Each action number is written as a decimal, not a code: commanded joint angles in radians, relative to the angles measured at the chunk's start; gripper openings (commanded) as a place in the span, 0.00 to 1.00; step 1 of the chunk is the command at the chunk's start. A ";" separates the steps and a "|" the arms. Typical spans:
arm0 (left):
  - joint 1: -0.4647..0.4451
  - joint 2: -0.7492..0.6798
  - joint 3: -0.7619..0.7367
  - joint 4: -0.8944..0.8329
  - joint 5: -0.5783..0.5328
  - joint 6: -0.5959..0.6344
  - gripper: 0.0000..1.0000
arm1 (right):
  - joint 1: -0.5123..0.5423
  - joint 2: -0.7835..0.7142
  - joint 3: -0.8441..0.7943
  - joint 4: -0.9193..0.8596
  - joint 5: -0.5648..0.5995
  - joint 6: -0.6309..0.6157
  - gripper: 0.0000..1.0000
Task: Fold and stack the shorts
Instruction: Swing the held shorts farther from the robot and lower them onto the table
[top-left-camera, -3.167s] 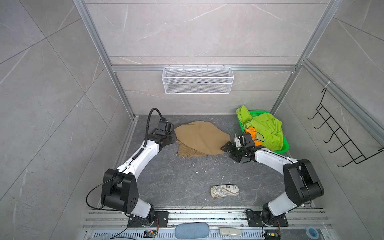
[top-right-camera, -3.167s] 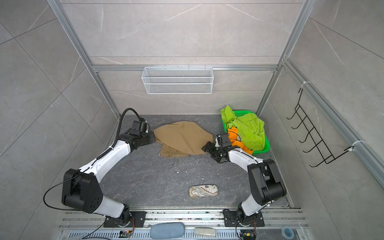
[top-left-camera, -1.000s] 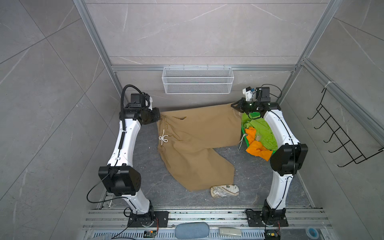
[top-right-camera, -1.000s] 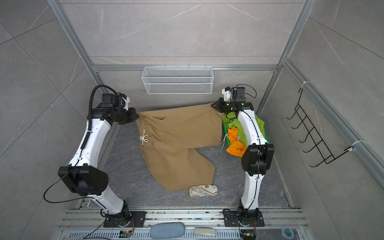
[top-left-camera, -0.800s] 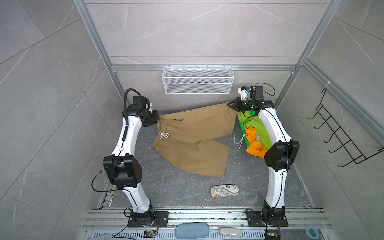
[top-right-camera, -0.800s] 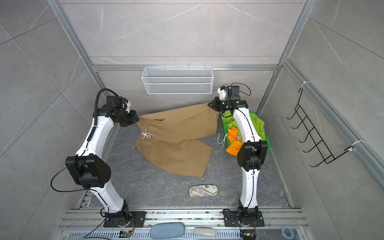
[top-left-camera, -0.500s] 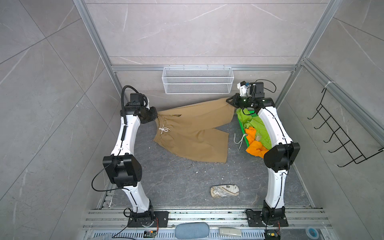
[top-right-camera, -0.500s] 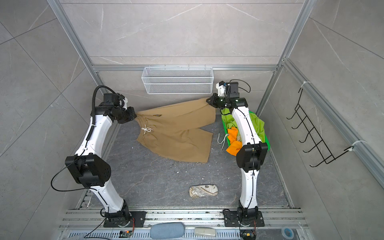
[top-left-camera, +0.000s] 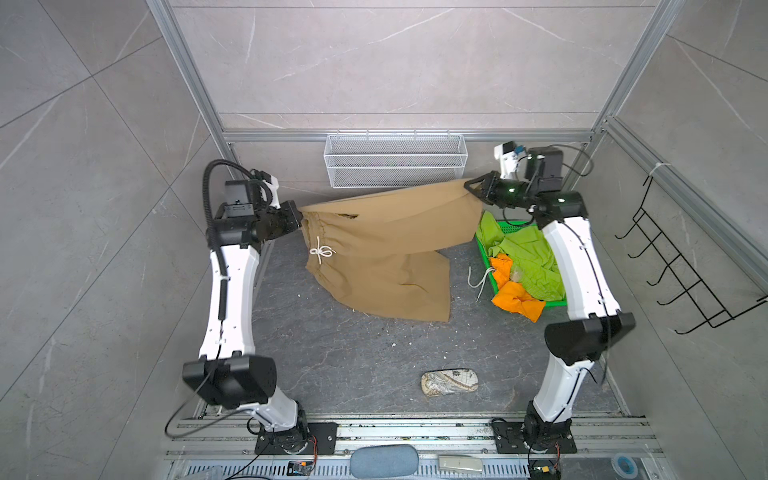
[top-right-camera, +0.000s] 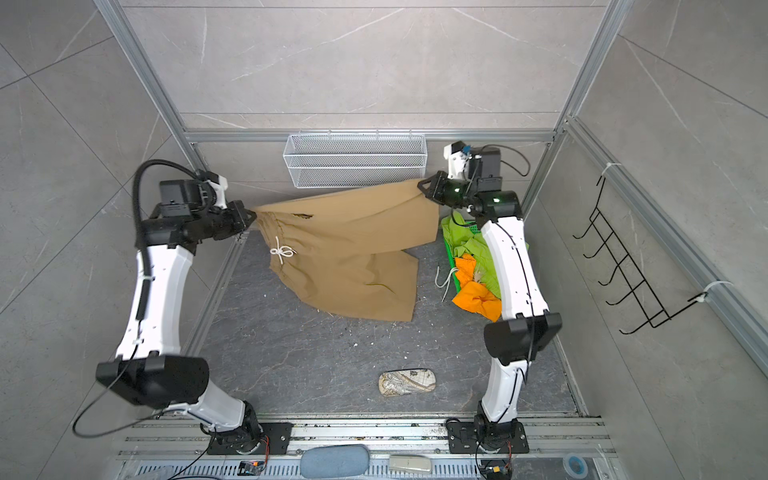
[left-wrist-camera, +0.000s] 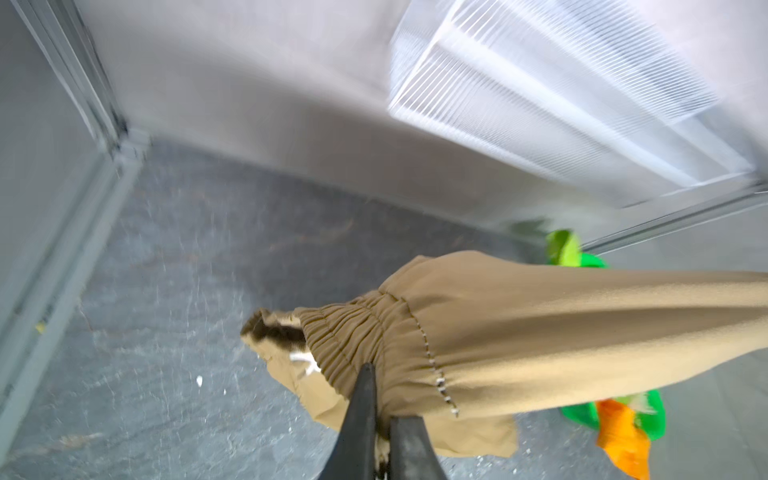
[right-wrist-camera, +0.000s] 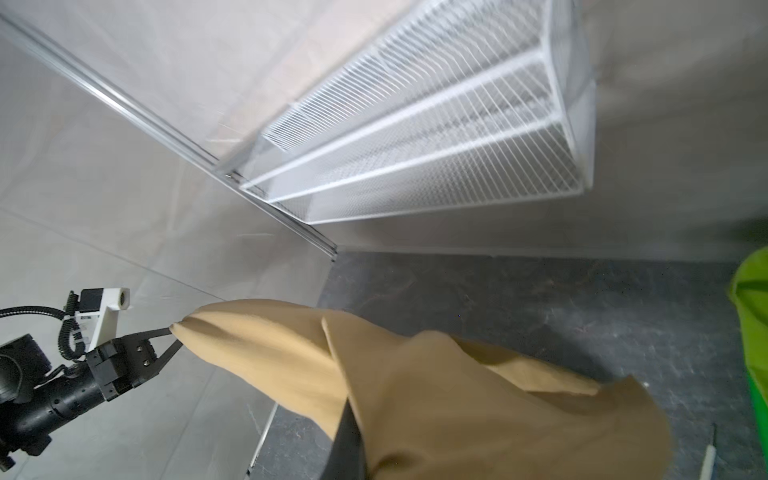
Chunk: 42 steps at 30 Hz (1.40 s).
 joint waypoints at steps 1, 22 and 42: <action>0.102 -0.146 0.097 0.025 -0.159 -0.058 0.00 | -0.091 -0.178 0.029 0.072 0.140 0.019 0.00; 0.103 -0.062 0.277 -0.011 -0.070 -0.169 0.00 | -0.287 -0.043 0.093 0.188 0.023 0.182 0.00; 0.178 0.360 -0.150 0.198 -0.079 -0.143 0.00 | -0.107 0.513 0.301 0.069 0.190 -0.019 0.00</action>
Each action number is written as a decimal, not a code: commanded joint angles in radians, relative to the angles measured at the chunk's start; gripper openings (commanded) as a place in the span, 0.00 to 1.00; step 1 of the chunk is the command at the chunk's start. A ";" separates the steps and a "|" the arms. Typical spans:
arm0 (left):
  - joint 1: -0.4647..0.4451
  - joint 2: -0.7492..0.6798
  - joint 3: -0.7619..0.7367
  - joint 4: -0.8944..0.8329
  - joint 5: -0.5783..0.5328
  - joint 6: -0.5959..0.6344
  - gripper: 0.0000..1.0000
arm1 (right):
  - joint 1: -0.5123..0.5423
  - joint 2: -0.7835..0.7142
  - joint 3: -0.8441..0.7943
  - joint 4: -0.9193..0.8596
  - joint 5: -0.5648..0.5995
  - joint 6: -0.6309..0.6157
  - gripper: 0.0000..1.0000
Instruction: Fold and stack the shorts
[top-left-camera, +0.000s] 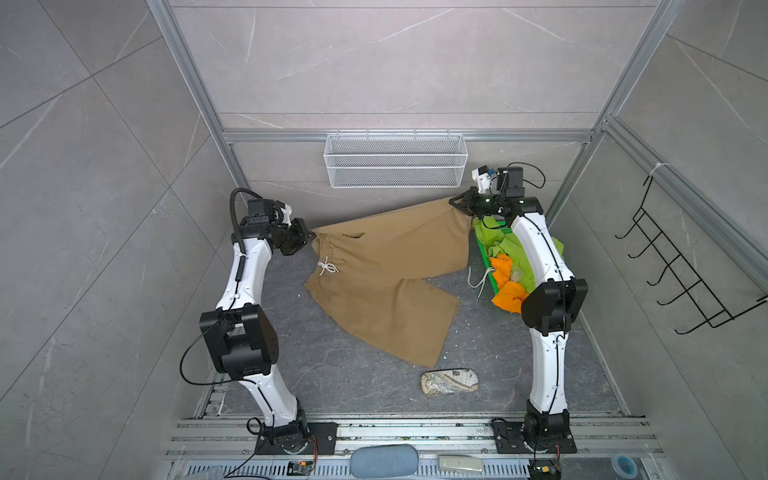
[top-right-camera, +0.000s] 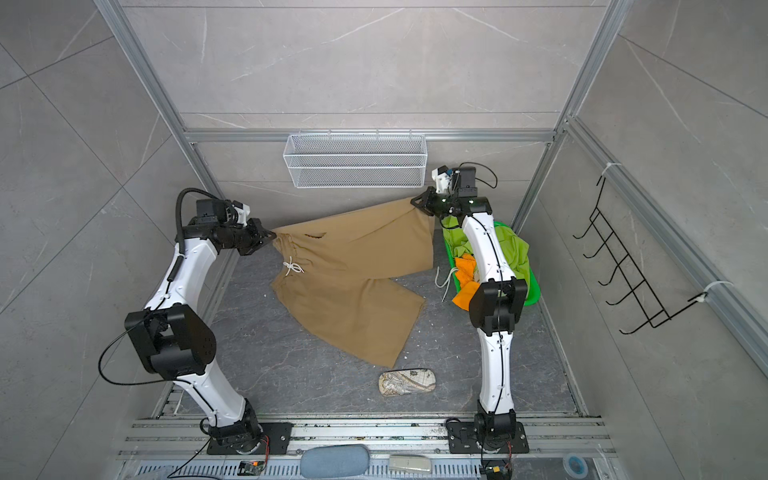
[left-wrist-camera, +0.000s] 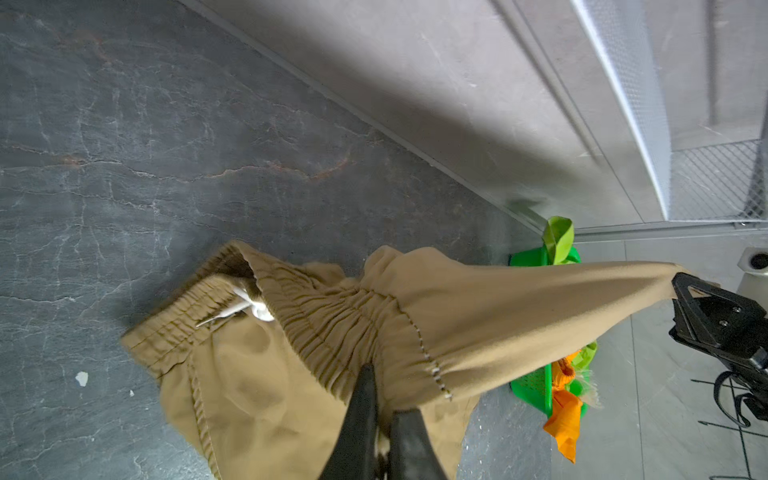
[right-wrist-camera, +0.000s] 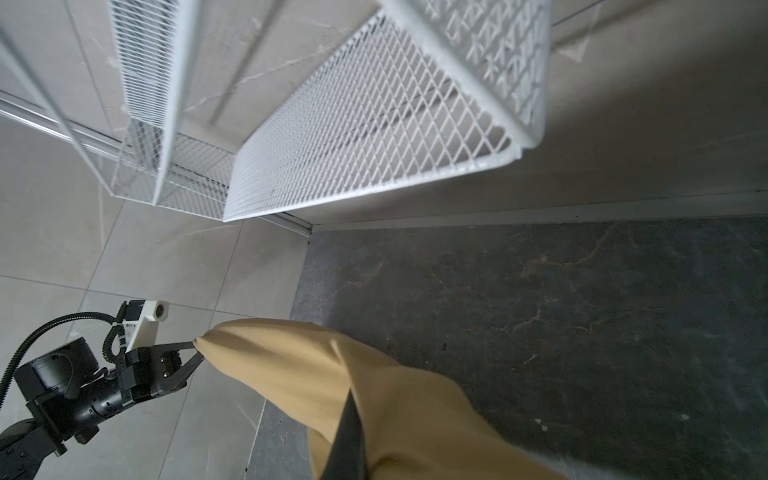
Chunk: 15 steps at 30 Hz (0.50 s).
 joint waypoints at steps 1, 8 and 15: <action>0.130 0.029 0.042 0.028 -0.256 -0.005 0.00 | -0.076 0.018 0.153 -0.012 0.274 -0.052 0.00; 0.150 0.061 0.083 0.018 -0.246 0.004 0.00 | -0.072 0.086 0.413 -0.158 0.284 -0.060 0.00; 0.152 0.036 -0.051 0.068 -0.250 0.046 0.05 | -0.020 -0.078 0.133 -0.312 0.264 -0.150 0.00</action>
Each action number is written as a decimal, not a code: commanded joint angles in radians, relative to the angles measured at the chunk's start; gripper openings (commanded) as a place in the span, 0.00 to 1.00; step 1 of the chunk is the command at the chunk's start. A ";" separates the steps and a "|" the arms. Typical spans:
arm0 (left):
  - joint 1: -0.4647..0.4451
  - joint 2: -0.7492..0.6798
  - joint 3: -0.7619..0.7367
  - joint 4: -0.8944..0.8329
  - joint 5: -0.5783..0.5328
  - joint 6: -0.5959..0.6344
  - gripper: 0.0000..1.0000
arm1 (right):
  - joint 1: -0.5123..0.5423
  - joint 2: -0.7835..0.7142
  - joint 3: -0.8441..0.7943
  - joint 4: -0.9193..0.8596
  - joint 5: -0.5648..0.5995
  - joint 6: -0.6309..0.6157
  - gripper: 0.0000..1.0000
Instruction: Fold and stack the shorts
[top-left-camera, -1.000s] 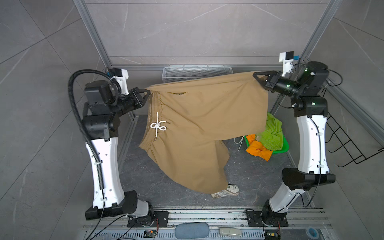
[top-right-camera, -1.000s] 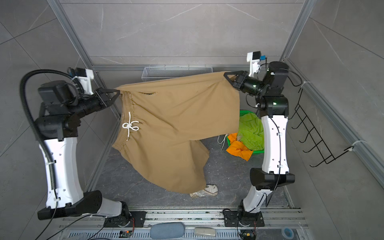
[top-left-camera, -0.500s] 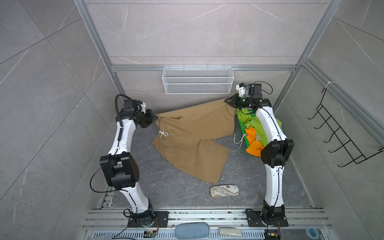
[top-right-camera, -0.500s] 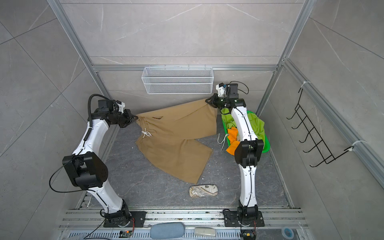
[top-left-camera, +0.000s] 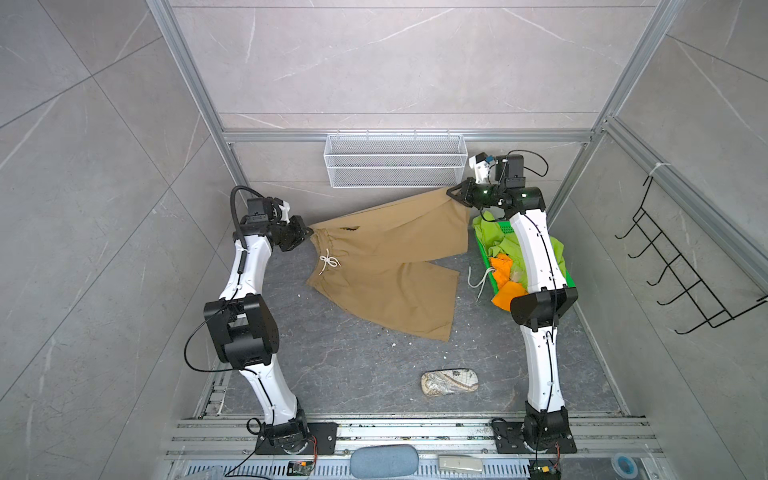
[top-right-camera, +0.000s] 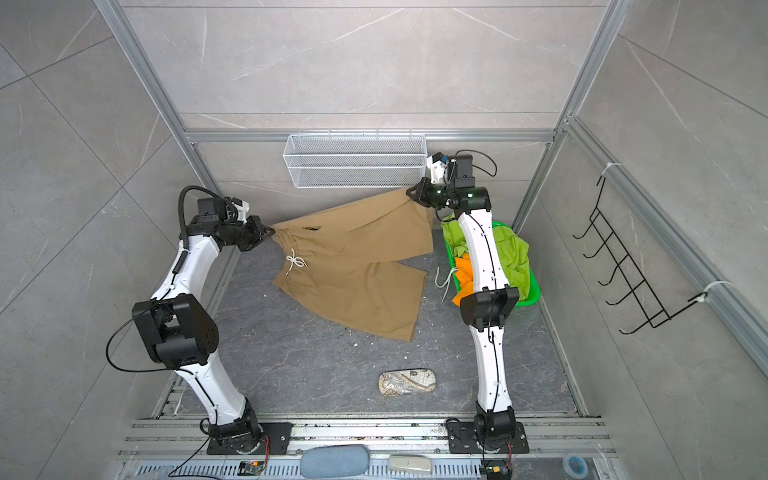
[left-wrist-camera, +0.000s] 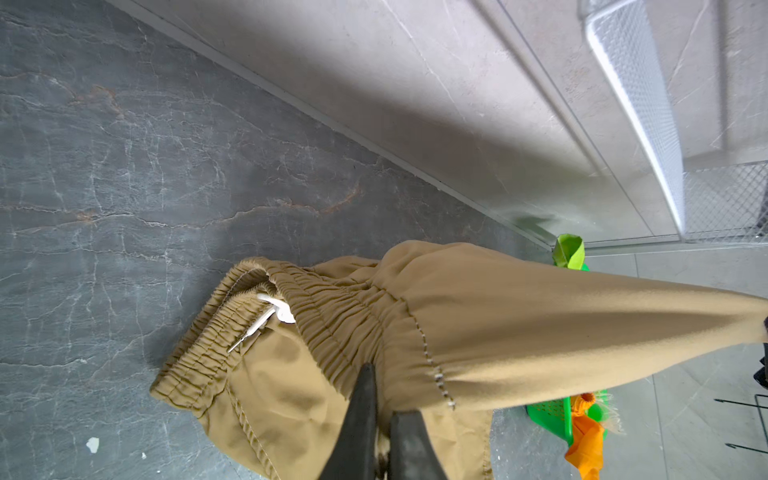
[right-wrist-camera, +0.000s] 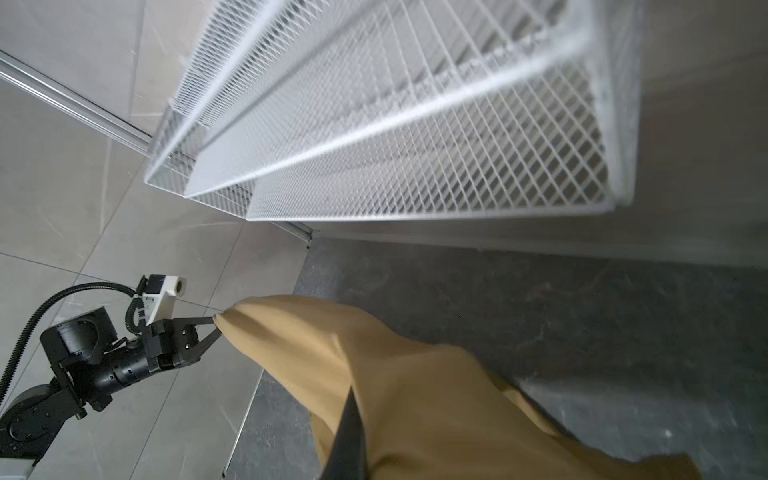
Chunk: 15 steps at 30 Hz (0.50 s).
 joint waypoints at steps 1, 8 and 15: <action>0.137 -0.025 -0.086 0.009 -0.262 0.022 0.05 | -0.045 -0.174 -0.242 -0.023 0.203 -0.077 0.00; 0.155 -0.032 -0.202 0.055 -0.245 -0.031 0.13 | 0.014 -0.632 -1.139 0.328 0.179 -0.004 0.00; 0.234 -0.061 -0.349 0.126 -0.171 -0.186 0.28 | 0.132 -0.854 -1.700 0.532 0.175 0.108 0.00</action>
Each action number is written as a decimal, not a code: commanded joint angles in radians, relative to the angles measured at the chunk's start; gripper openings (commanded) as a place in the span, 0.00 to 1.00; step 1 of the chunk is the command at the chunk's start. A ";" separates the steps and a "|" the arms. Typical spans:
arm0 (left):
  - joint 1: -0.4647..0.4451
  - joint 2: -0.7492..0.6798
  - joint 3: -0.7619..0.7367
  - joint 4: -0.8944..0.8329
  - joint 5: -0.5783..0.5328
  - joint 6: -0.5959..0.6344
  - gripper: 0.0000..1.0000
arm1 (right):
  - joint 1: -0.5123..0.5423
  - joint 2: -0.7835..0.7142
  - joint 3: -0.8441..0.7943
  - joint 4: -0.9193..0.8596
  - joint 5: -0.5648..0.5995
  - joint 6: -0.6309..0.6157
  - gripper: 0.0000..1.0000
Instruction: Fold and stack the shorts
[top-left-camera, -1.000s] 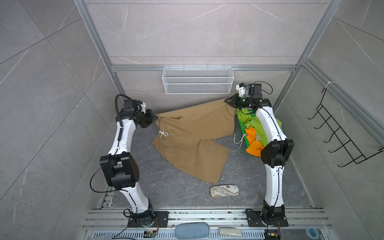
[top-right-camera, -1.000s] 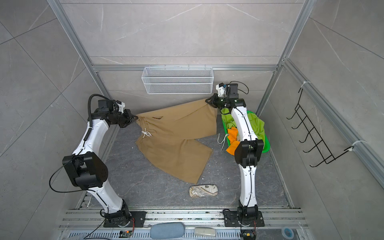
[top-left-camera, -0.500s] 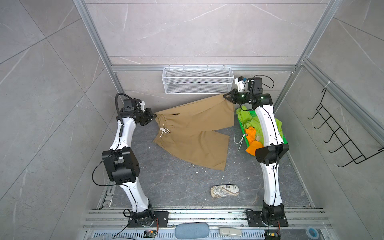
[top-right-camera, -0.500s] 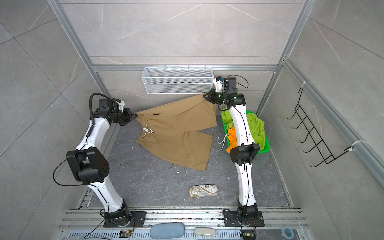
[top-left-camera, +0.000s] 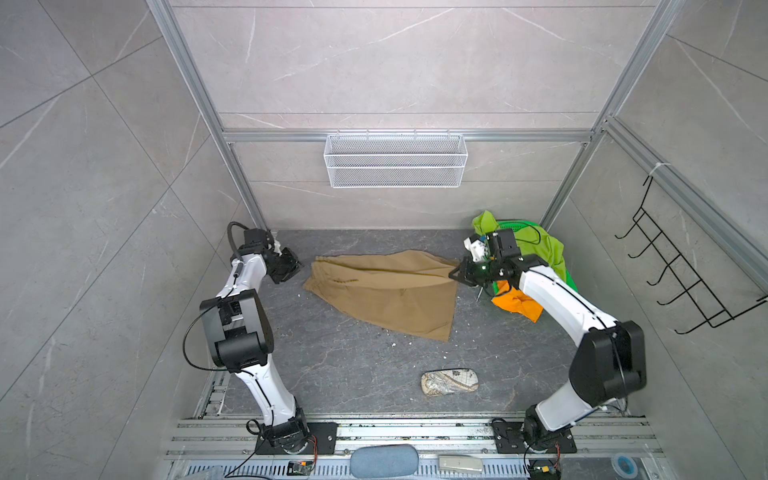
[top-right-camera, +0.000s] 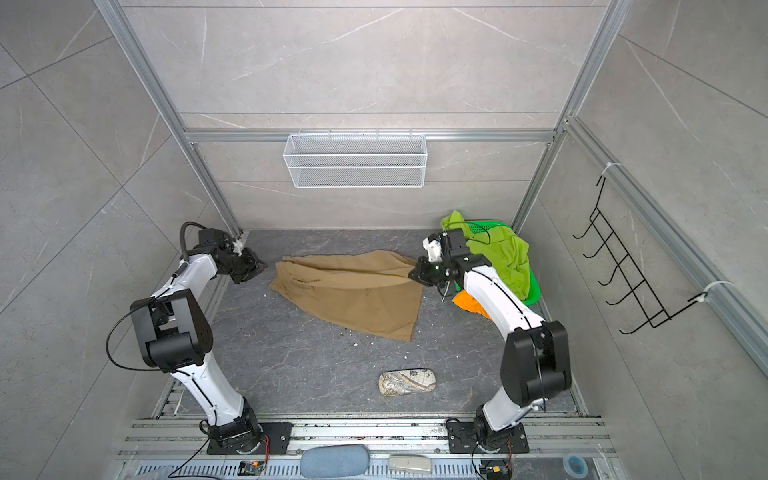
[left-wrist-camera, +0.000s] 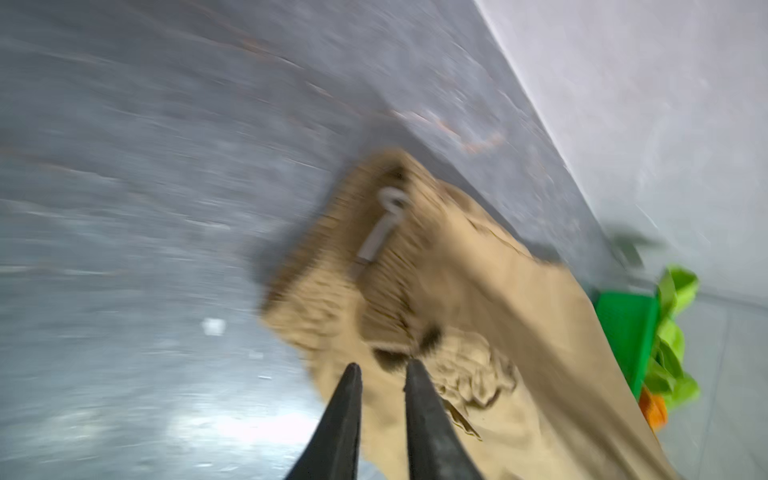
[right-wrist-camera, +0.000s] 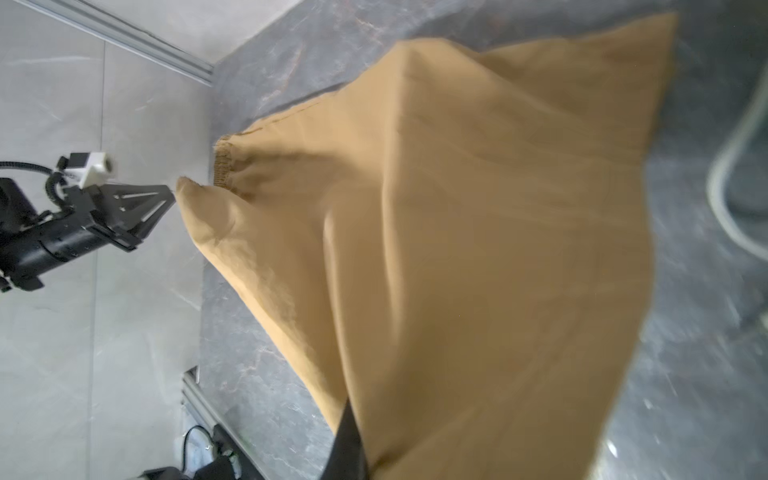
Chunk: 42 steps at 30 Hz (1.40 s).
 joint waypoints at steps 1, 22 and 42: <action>0.095 -0.063 -0.066 0.089 -0.063 -0.112 0.30 | 0.047 -0.048 -0.171 0.129 0.074 0.062 0.00; -0.038 -0.263 -0.563 0.459 0.313 -0.514 0.97 | 0.143 0.048 -0.290 0.261 0.095 0.088 0.00; -0.102 -0.103 -0.549 0.591 0.253 -0.551 0.33 | 0.140 0.065 -0.257 0.269 0.092 0.088 0.00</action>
